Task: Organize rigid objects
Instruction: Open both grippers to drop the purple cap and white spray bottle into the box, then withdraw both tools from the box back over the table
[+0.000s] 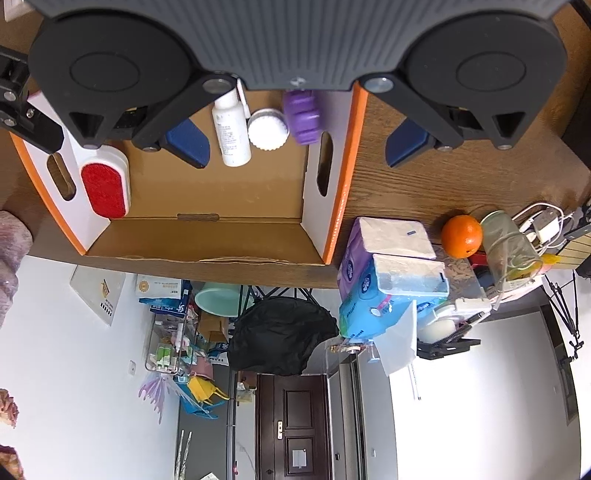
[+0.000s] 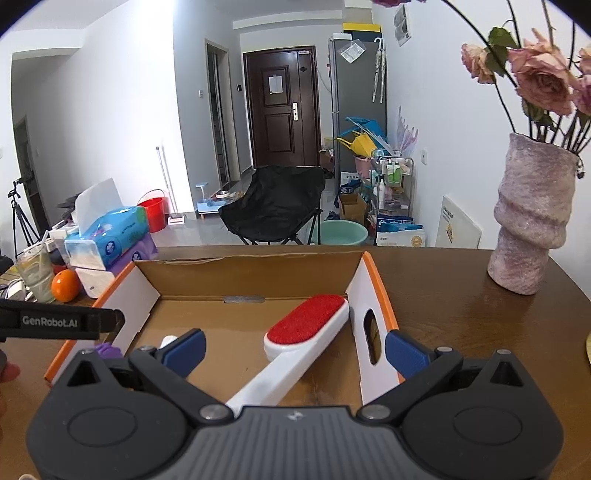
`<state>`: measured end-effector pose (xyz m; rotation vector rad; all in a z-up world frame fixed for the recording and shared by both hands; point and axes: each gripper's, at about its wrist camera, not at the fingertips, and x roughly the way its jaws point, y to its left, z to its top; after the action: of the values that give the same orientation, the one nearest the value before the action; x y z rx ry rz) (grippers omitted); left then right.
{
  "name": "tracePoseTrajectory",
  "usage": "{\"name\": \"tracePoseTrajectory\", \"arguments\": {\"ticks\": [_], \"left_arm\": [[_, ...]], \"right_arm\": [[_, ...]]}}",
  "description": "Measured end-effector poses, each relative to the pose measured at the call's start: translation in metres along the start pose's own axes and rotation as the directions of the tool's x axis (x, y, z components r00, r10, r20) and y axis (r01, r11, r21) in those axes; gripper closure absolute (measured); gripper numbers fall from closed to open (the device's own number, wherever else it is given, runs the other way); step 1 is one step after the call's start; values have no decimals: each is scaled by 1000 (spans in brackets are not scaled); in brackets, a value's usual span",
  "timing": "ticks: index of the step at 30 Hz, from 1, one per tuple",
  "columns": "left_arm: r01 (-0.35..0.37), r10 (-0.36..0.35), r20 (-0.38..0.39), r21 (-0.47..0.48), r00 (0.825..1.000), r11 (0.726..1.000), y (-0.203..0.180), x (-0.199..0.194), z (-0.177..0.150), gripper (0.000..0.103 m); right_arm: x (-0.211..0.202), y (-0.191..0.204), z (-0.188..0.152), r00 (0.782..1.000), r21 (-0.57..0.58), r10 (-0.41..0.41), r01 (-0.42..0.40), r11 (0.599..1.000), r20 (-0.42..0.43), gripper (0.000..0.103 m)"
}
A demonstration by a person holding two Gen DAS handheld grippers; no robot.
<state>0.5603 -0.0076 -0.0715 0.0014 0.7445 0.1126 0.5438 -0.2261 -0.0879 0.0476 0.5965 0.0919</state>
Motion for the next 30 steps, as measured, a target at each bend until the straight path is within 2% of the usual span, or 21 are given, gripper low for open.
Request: {"name": "tracePoseTrajectory", "arguments": {"ticks": [16,30], "left_arm": [[5,-5,40,2,999,1000,12,-76,-34,0],[15,-17,73,19,997,1000,27,-144,-83,0]], "right_arm": [[-88,9,-25,999,-14,8,-8,1000,41,0],[-164,30,-64,996,-63,29,-24,998,82,0]]}}
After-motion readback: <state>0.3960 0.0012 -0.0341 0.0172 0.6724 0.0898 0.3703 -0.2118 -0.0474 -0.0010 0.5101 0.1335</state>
